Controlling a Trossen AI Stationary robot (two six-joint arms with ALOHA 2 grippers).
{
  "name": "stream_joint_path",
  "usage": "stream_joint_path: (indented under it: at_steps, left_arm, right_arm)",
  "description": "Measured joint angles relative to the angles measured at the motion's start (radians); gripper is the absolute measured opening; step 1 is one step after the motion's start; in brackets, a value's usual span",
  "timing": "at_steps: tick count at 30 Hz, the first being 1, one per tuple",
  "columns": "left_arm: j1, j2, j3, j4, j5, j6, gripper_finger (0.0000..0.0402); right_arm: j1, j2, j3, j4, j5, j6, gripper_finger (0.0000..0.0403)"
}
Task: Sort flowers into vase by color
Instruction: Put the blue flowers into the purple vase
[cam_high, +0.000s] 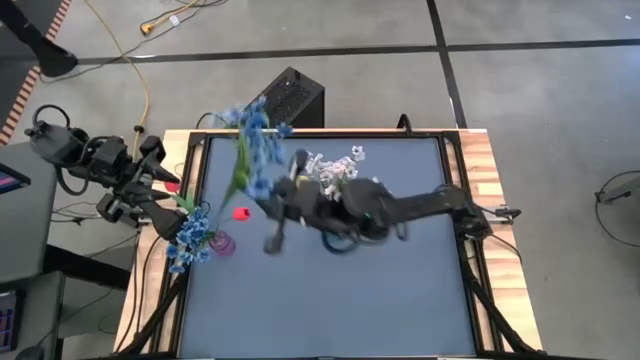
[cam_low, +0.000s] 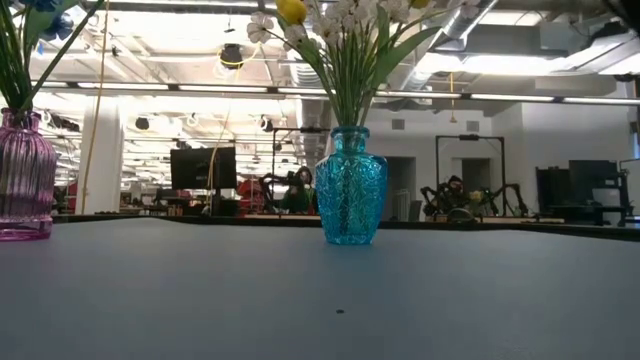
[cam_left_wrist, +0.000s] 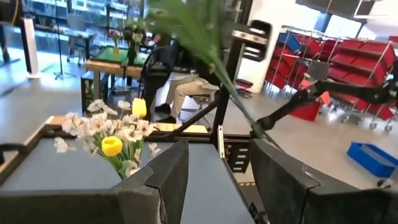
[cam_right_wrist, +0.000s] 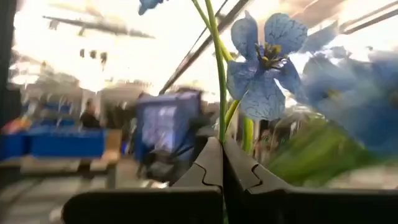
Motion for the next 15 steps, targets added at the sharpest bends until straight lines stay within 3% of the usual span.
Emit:
stream_joint_path:
  at_steps: [3, 7, 15]
  left_arm:
    - [0.0, 0.0, 0.0, -0.003, 0.0, 0.017, 0.016]
    - [0.0, 0.0, 0.0, -0.008, -0.018, -0.018, 0.016]
    - [0.0, 0.0, 0.005, -0.119, -0.226, -0.39, 0.016]
  right_arm:
    - [-0.07, 0.054, 0.002, 0.128, -0.086, 0.038, 0.0018]
    - [-0.131, 0.099, 0.001, 0.145, -0.091, 0.075, 0.0018]
    - [-0.199, 0.112, 0.003, 0.101, -0.201, 0.1, 0.0018]
